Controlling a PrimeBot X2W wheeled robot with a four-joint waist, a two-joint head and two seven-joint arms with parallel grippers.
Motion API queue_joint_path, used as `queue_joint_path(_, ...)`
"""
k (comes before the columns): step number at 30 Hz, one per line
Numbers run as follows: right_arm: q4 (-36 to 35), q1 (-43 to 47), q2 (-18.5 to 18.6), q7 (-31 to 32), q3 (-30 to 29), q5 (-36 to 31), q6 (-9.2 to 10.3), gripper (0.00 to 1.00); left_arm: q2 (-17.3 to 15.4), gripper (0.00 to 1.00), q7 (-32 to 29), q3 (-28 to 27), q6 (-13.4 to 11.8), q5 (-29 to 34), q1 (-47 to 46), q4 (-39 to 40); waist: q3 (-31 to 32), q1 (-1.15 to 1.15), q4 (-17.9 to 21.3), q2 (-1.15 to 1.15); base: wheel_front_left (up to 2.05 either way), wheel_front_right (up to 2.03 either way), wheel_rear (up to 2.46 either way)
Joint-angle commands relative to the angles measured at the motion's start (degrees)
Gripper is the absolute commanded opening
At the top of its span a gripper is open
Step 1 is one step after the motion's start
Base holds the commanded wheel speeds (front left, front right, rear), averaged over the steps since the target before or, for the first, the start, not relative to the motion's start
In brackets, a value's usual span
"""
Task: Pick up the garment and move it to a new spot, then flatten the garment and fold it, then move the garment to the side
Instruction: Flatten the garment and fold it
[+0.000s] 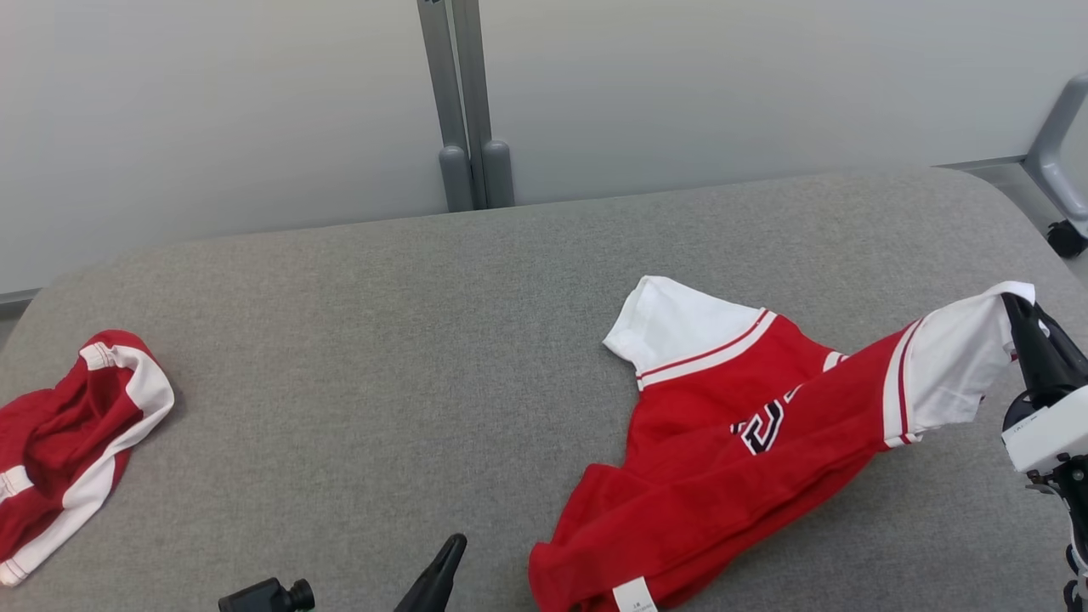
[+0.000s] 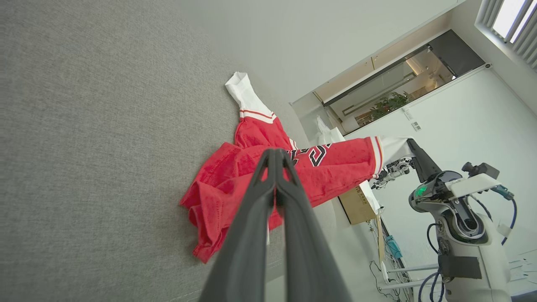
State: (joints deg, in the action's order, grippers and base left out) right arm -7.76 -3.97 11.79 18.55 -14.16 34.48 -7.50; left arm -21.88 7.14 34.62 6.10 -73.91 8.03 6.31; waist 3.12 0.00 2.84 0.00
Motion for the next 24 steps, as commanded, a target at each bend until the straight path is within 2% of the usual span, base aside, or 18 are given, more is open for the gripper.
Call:
queue_joint_path(1, -0.3, 0.3, 0.11, 0.12, -0.11, -0.29, 0.03, 0.0, -0.07, 0.0, 0.28, -0.19, 0.35, 0.41, -0.18, -0.33, -0.1, 0.0, -0.07, 0.0, 0.0, 0.0, 0.0)
queue_joint_path(14, 0.17, 0.55, 0.0, 0.28, 0.15, -0.73, 0.03, 0.0, 0.12, 0.0, 0.58, -0.08, 0.45, 0.53, -0.51, -1.51, 0.02, 0.0, -0.33, 0.0, 0.0, 0.0, 0.0)
queue_joint_path(21, 1.15, 1.47, 0.77, 0.07, 1.18, -2.67, 0.03, 0.0, -0.26, 0.0, 1.33, 0.06, -0.65, 2.39, -1.15, -2.74, -0.18, 0.0, -0.32, 0.0, 0.0, 0.0, 0.0)
queue_joint_path(24, 2.11, 2.11, 1.63, -0.03, 2.21, -5.19, 0.03, 0.0, -0.75, 0.0, 2.44, 0.23, -2.28, 5.51, -1.71, -4.27, -0.22, 0.0, -0.34, 0.0, 0.0, 0.0, 0.0)
